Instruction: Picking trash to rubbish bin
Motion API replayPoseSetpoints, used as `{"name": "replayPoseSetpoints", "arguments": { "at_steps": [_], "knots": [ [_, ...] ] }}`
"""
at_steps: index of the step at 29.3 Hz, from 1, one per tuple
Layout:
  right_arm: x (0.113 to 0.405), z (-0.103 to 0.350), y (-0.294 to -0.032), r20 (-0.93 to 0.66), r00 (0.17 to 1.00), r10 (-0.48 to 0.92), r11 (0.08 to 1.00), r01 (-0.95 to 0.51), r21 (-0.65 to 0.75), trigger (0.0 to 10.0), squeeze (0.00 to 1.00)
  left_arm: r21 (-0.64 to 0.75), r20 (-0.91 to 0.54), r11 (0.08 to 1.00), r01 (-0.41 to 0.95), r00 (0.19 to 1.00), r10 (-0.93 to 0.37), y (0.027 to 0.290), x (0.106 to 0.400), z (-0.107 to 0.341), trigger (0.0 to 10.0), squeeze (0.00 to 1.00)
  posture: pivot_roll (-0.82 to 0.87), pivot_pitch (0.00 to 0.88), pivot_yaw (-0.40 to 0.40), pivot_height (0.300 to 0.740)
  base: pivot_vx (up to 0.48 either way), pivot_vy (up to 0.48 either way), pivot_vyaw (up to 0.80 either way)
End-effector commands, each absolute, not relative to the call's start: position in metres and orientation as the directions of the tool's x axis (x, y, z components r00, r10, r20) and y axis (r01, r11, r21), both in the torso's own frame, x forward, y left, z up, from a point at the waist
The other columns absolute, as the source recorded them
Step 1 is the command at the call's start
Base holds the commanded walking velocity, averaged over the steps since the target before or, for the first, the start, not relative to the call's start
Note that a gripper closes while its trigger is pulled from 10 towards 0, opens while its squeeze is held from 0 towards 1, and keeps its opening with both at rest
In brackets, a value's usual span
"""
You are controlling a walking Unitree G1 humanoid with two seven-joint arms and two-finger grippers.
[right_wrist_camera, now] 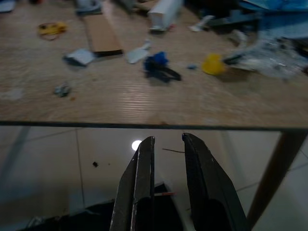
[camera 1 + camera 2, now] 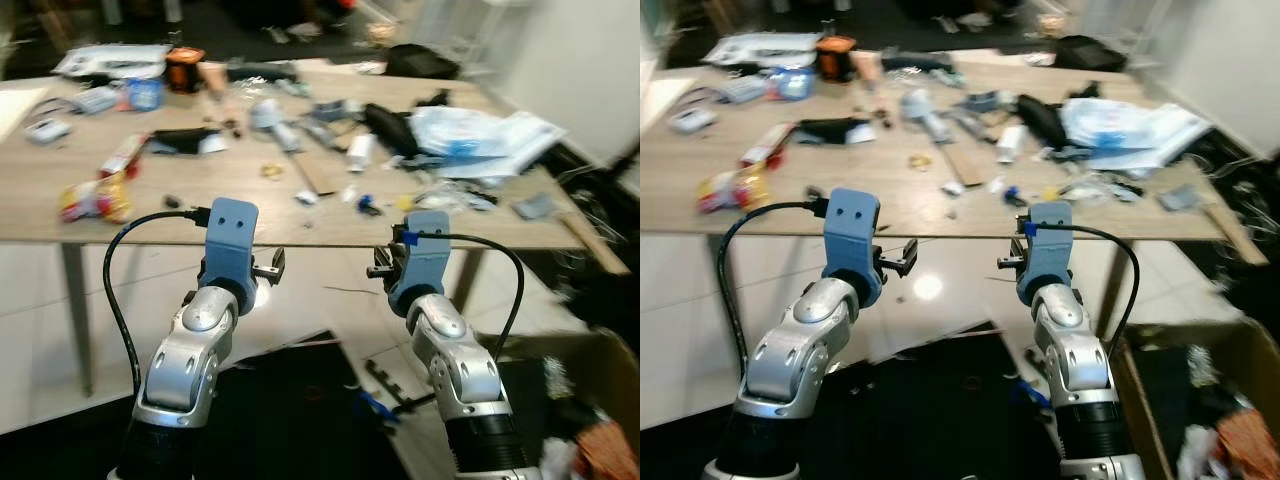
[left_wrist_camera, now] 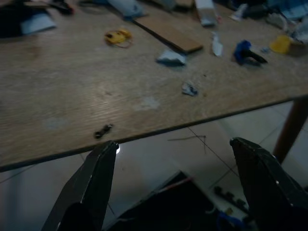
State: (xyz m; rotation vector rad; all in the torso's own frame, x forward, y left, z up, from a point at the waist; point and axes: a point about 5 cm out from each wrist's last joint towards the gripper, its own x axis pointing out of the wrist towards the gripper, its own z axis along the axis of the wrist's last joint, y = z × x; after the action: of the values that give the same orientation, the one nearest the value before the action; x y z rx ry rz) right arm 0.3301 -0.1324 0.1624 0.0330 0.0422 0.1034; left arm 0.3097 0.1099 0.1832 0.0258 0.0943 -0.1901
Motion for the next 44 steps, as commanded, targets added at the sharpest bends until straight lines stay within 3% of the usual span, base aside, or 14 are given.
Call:
{"name": "replayPoseSetpoints", "arguments": {
  "at_steps": [1,6,13,27,33,44],
  "knots": [
    [0.328,0.16,-0.133,-0.052,0.994,0.1,0.994,-0.097,0.042,10.0,0.0,0.0,-0.103,0.98,0.198,0.975,-0.197,0.107,0.308,0.18,10.0,0.0,0.1,0.087,-0.051,0.74,0.0,0.0,-0.8],
    [0.328,0.16,-0.136,-0.042,0.996,0.077,0.996,-0.074,0.056,10.0,0.0,0.008,-0.086,0.982,0.19,0.978,-0.189,0.107,0.309,0.181,10.0,0.0,0.1,0.076,-0.047,0.74,0.0,0.0,-0.8],
    [0.329,0.164,-0.137,-0.014,0.998,0.069,0.997,-0.068,0.043,10.0,0.0,-0.015,-0.027,0.986,0.166,0.986,-0.166,0.112,0.311,0.19,10.0,0.0,0.1,0.06,-0.046,0.74,0.0,0.0,0.0],
    [0.332,0.188,-0.133,0.123,0.988,0.098,0.99,-0.109,0.086,10.0,0.0,-0.055,0.017,0.981,0.185,0.983,-0.184,0.109,0.309,0.196,10.0,0.0,0.09,0.047,-0.054,0.74,0.346,0.0,0.0],
    [0.332,0.196,-0.125,0.165,0.973,0.161,0.985,-0.169,0.034,10.0,0.0,-0.056,0.025,0.981,0.188,0.982,-0.187,0.109,0.31,0.198,10.0,0.0,0.1,0.048,-0.054,0.74,0.374,0.0,0.0],
    [0.333,0.197,-0.114,0.143,0.963,0.228,0.973,-0.23,-0.003,10.0,0.0,-0.048,0.027,0.98,0.192,0.981,-0.191,0.109,0.311,0.199,10.0,0.0,0.1,0.046,-0.05,0.74,0.354,0.0,0.0]
  ]
}}
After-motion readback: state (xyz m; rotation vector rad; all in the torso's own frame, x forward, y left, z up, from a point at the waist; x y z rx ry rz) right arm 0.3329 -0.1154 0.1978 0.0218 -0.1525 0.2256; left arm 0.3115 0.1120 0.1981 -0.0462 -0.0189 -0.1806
